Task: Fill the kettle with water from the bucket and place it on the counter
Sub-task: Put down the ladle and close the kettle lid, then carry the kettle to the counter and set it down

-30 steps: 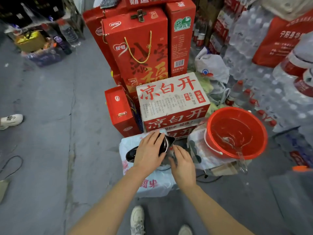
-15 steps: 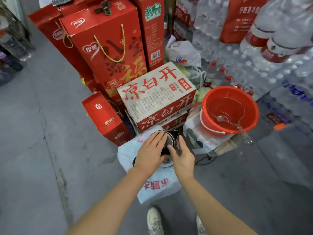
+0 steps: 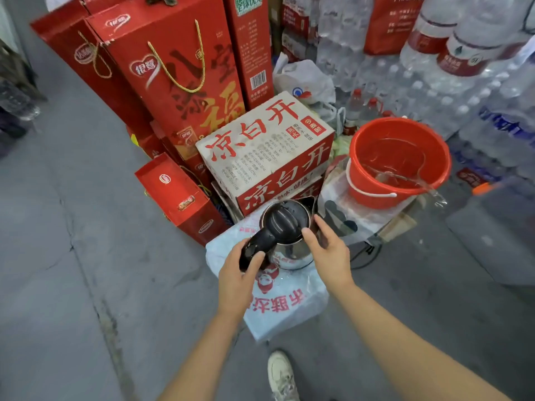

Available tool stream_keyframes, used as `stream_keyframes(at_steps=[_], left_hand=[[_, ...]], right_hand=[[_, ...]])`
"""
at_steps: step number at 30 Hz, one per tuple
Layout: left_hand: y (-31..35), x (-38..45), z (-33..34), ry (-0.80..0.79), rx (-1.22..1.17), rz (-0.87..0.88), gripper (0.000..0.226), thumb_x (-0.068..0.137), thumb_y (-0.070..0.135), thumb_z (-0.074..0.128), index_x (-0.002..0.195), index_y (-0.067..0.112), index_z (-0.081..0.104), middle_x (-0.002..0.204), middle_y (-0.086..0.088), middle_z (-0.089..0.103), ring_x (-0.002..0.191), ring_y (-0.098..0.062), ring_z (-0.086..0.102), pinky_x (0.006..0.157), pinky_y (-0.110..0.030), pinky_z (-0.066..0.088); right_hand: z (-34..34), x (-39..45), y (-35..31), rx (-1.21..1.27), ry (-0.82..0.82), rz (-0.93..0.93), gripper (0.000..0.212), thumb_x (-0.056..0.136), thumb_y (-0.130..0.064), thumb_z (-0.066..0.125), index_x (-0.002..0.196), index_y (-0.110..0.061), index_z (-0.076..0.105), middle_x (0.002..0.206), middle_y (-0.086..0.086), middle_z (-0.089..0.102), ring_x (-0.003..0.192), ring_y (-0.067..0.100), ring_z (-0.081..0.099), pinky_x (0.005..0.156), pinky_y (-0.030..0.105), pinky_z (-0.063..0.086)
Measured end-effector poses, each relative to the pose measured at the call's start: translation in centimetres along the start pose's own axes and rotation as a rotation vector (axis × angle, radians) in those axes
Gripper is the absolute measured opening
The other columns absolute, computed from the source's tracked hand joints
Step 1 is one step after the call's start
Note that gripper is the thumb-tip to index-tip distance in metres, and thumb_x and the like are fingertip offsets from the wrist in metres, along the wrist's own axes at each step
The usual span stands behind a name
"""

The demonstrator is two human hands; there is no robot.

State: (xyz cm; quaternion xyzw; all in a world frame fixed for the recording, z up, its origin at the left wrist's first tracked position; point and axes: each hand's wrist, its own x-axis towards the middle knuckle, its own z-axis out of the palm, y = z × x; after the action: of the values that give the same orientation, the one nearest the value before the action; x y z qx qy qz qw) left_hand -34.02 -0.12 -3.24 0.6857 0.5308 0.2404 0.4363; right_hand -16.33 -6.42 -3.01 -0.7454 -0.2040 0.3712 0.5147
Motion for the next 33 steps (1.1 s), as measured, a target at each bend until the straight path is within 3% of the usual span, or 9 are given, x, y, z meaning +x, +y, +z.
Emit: stream_keyframes(at_steps=[3, 7, 13, 17, 21, 24, 27, 30, 33], left_hand=[[-0.1, 0.1, 0.4, -0.004, -0.168, -0.014, 0.029, 0.088, 0.039, 0.062, 0.118, 0.037, 0.059, 0.11, 0.012, 0.067, 0.099, 0.002, 0.061, 0.079, -0.008, 0.044], [-1.8, 1.2, 0.8, -0.024, -0.256, -0.033, 0.041, 0.076, 0.047, 0.075, 0.114, 0.041, 0.061, 0.106, 0.018, 0.068, 0.099, -0.008, 0.065, 0.086, -0.033, 0.055], [-2.5, 2.5, 1.2, -0.001, -0.329, 0.069, 0.052, 0.061, 0.046, 0.082, 0.109, 0.035, 0.066, 0.104, 0.018, 0.069, 0.1, -0.008, 0.065, 0.086, -0.031, 0.056], [-2.7, 2.6, 1.9, 0.011, -0.487, 0.058, 0.064, 0.056, 0.041, 0.088, 0.114, 0.021, 0.07, 0.107, 0.006, 0.073, 0.103, -0.017, 0.068, 0.086, -0.045, 0.057], [-1.2, 2.9, 2.4, 0.02, -0.571, 0.107, 0.049, 0.052, 0.026, 0.085, 0.1, 0.034, 0.075, 0.097, 0.01, 0.076, 0.094, -0.013, 0.071, 0.077, -0.029, 0.057], [0.1, 3.1, 2.5, 0.036, -0.596, 0.098, 0.051, 0.051, 0.026, 0.086, 0.097, 0.043, 0.075, 0.095, 0.004, 0.076, 0.087, -0.036, 0.071, 0.073, -0.053, 0.057], [1.2, 2.8, 2.0, 0.022, -0.631, 0.08, 0.051, 0.05, 0.031, 0.085, 0.1, 0.036, 0.076, 0.097, -0.001, 0.076, 0.084, -0.05, 0.067, 0.072, -0.071, 0.049], [3.5, 2.2, 1.0, -0.007, -0.629, 0.102, 0.053, 0.05, 0.032, 0.085, 0.102, 0.033, 0.076, 0.097, -0.003, 0.076, 0.084, -0.051, 0.066, 0.071, -0.073, 0.049], [6.7, 1.7, -0.1, -0.069, -0.635, 0.151, 0.047, 0.05, 0.03, 0.084, 0.095, 0.041, 0.076, 0.092, 0.002, 0.076, 0.081, -0.045, 0.069, 0.068, -0.062, 0.053]], right_hand=[[0.2, 0.1, 0.8, 0.0, 0.005, -0.043, 0.062, 0.089, -0.046, 0.064, 0.146, -0.028, 0.047, 0.146, -0.007, 0.054, 0.133, 0.008, 0.048, 0.11, 0.027, 0.038], [0.8, 0.2, 1.8, 0.03, 0.002, -0.081, 0.063, 0.09, -0.051, 0.06, 0.148, -0.036, 0.043, 0.15, -0.013, 0.048, 0.138, 0.004, 0.042, 0.116, 0.034, 0.035], [2.4, 1.4, 4.0, 0.152, 0.031, -0.097, 0.084, 0.078, -0.073, 0.056, 0.151, -0.04, 0.034, 0.156, -0.021, 0.036, 0.142, -0.005, 0.031, 0.12, 0.035, 0.028], [3.7, 1.9, 5.3, 0.239, 0.075, -0.151, 0.07, 0.088, -0.058, 0.051, 0.152, -0.035, 0.033, 0.155, -0.02, 0.037, 0.141, -0.008, 0.032, 0.119, 0.03, 0.027], [3.4, 2.2, 5.7, 0.278, 0.068, -0.235, 0.066, 0.091, -0.05, 0.053, 0.151, -0.029, 0.036, 0.155, -0.01, 0.042, 0.144, 0.007, 0.035, 0.119, 0.042, 0.029], [2.8, 1.6, 5.3, 0.265, 0.044, -0.279, 0.067, 0.091, -0.044, 0.057, 0.152, -0.027, 0.035, 0.154, -0.007, 0.044, 0.143, 0.01, 0.038, 0.117, 0.044, 0.032], [2.2, 0.4, 4.6, 0.229, 0.051, -0.321, 0.079, 0.084, -0.043, 0.066, 0.153, -0.025, 0.032, 0.154, -0.004, 0.044, 0.143, 0.015, 0.038, 0.116, 0.048, 0.032], [1.3, -1.1, 3.0, 0.218, 0.073, -0.363, 0.087, 0.079, -0.037, 0.072, 0.153, -0.023, 0.03, 0.153, -0.001, 0.044, 0.143, 0.019, 0.039, 0.115, 0.05, 0.033], [-0.1, -2.5, 1.1, 0.208, 0.144, -0.377, 0.091, 0.076, -0.041, 0.076, 0.153, -0.026, 0.029, 0.153, -0.002, 0.044, 0.143, 0.02, 0.039, 0.114, 0.053, 0.033]])
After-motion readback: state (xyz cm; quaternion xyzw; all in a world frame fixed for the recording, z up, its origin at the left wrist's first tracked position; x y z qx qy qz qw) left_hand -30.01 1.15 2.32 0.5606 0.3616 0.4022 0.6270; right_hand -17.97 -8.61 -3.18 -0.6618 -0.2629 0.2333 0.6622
